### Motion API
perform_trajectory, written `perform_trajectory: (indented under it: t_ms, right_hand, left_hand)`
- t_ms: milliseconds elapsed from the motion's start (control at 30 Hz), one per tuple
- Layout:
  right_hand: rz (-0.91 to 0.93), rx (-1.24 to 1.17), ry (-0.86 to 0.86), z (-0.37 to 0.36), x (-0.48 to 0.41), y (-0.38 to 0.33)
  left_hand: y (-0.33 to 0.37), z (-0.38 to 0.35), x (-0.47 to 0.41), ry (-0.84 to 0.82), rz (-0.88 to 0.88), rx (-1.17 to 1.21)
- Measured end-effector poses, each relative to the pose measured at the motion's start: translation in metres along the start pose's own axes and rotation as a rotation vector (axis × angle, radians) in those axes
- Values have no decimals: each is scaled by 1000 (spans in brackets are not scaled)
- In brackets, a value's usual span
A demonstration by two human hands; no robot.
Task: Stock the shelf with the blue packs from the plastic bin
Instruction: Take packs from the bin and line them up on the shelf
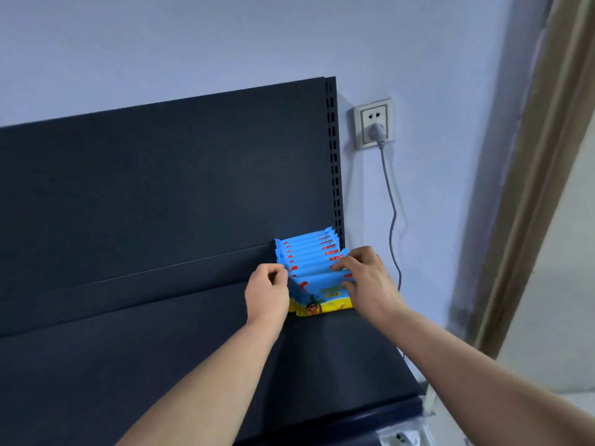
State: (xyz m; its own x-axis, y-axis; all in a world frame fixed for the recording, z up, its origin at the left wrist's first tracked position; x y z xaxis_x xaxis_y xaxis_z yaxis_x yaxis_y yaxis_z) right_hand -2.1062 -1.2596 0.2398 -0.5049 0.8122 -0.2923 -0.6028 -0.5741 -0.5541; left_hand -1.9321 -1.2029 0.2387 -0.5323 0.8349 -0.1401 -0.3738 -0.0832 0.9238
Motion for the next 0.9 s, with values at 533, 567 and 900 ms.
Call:
perform_trajectory:
  t_ms: [533, 567, 900]
  right_hand:
    - [-232, -18, -232, -35, -7, 14]
    - [-224, -20, -238, -34, -7, 14]
    - [-324, 308, -258, -14, 17, 22]
  left_hand:
    - [-24, -20, 4, -313, 140, -414]
    - [-24, -20, 4, -310, 140, -416]
    - [-20, -7, 13, -320, 221, -551]
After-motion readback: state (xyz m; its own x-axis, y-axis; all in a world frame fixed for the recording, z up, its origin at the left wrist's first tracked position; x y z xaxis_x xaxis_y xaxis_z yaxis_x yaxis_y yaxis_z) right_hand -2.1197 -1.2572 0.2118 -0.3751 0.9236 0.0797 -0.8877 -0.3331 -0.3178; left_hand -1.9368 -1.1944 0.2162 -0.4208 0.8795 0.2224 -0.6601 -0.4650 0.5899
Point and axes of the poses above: each hand's wrist, its own x-axis away from the middle knuckle, its own z-axis out of the back of the hand, y = z × x, the point moved 2 cm from there along -x, towards the middle knuckle, and after that the axes turned 10 degrees about -y, right-handed, at the moved point
